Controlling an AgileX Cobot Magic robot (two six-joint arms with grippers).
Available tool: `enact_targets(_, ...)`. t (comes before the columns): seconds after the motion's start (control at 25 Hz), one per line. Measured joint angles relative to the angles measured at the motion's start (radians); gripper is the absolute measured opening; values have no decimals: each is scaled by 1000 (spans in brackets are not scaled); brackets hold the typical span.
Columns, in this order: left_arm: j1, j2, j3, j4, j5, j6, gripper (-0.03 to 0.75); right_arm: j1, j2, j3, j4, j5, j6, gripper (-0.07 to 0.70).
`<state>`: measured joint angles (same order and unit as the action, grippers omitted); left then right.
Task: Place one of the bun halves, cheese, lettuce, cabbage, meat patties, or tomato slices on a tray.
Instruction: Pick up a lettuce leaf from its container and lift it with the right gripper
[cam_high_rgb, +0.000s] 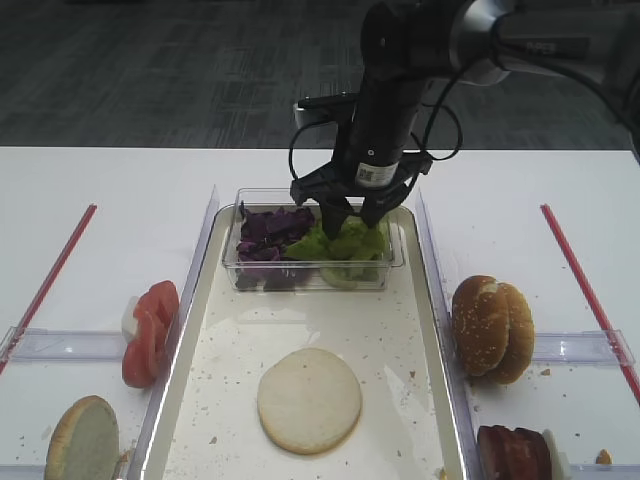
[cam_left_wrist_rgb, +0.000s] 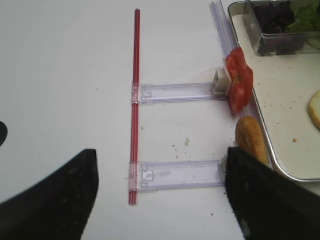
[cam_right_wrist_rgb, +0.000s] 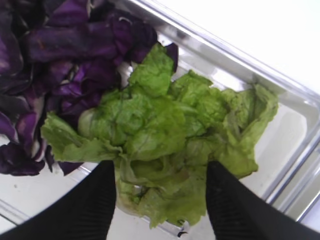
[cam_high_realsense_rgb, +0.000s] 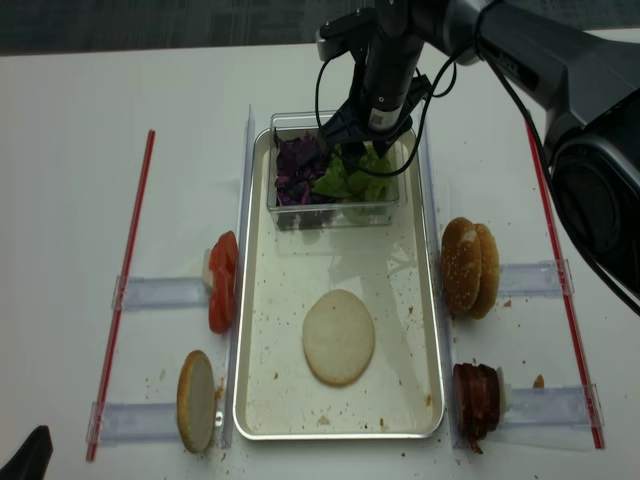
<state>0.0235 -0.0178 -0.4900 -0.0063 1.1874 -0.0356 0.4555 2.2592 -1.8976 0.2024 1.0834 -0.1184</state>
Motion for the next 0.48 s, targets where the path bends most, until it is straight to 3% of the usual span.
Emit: enact_targets(0.48,0,0,0,0,0,0,490,0,64,0,26,0,-2,396)
